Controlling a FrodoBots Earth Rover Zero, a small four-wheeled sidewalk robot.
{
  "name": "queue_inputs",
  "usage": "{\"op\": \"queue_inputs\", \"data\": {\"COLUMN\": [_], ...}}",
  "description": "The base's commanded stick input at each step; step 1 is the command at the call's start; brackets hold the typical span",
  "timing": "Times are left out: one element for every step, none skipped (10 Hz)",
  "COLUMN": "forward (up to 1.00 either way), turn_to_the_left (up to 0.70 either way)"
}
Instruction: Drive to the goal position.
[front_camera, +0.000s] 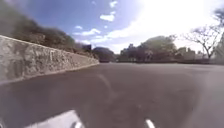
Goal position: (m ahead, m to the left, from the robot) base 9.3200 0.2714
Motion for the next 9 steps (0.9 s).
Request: {"op": "queue_inputs", "data": {"forward": [0.7, 0.7, 0.7, 0.7, 0.7, 0.7, 0.7, 0.7, 0.7], "turn_to_the_left": [0.0, 0.0, 0.0, 0.0, 0.0, 0.0, 0.0, 0.0, 0.0]}}
